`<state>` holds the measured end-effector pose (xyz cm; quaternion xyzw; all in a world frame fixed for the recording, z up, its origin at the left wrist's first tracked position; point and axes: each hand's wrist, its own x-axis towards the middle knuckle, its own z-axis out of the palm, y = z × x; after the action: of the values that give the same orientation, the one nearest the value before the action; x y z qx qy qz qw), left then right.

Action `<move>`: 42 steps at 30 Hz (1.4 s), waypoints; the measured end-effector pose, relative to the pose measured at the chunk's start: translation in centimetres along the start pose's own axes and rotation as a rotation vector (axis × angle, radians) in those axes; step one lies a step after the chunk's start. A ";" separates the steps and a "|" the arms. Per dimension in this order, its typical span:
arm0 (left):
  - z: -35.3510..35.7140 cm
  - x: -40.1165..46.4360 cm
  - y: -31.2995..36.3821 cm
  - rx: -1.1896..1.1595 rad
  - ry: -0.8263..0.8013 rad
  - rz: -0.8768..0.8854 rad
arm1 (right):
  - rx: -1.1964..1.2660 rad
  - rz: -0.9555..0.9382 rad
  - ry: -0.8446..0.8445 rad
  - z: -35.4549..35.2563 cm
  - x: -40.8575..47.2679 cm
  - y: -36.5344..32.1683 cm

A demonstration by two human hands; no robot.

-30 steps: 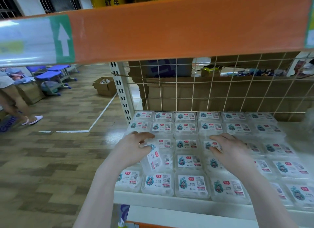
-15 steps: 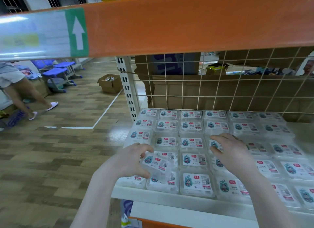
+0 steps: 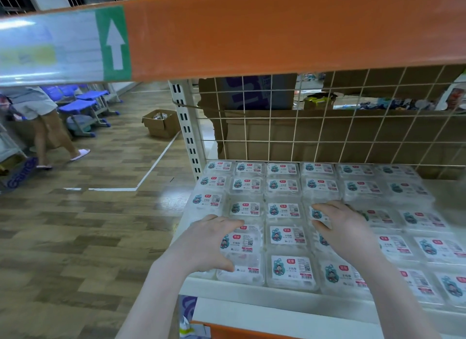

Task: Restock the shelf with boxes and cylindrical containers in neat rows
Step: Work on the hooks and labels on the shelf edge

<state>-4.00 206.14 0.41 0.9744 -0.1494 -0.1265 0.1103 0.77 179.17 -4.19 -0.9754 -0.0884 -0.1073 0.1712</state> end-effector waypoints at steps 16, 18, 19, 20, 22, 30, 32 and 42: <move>-3.5 4.2 2.2 0.101 0.091 0.022 | 0.009 -0.117 0.141 0.5 -0.6 1.0; -3.7 4.9 2.2 0.122 0.128 -0.011 | 0.010 -0.123 0.149 0.4 -0.6 1.0; -3.7 5.3 2.1 0.126 0.141 -0.026 | 0.010 -0.120 0.150 0.4 -0.6 1.1; -3.6 5.5 2.0 0.127 0.151 -0.038 | 0.010 -0.117 0.151 0.3 -0.7 1.1; -3.5 6.1 1.7 0.130 0.159 -0.047 | 0.011 -0.119 0.155 0.1 -0.7 1.2; -2.5 7.0 0.9 0.138 0.121 -0.054 | 0.029 -0.046 0.098 0.0 -0.9 1.6; -2.4 7.1 0.8 0.127 0.129 -0.058 | 0.023 -0.035 0.078 0.1 -0.9 1.6; -1.6 6.8 0.4 0.076 0.181 -0.073 | 0.016 -0.025 0.064 0.1 -0.8 1.4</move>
<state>2.65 203.86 0.56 0.9901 -0.1080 -0.0363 0.0815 0.34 177.82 -4.85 -0.9689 -0.0958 -0.1397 0.1805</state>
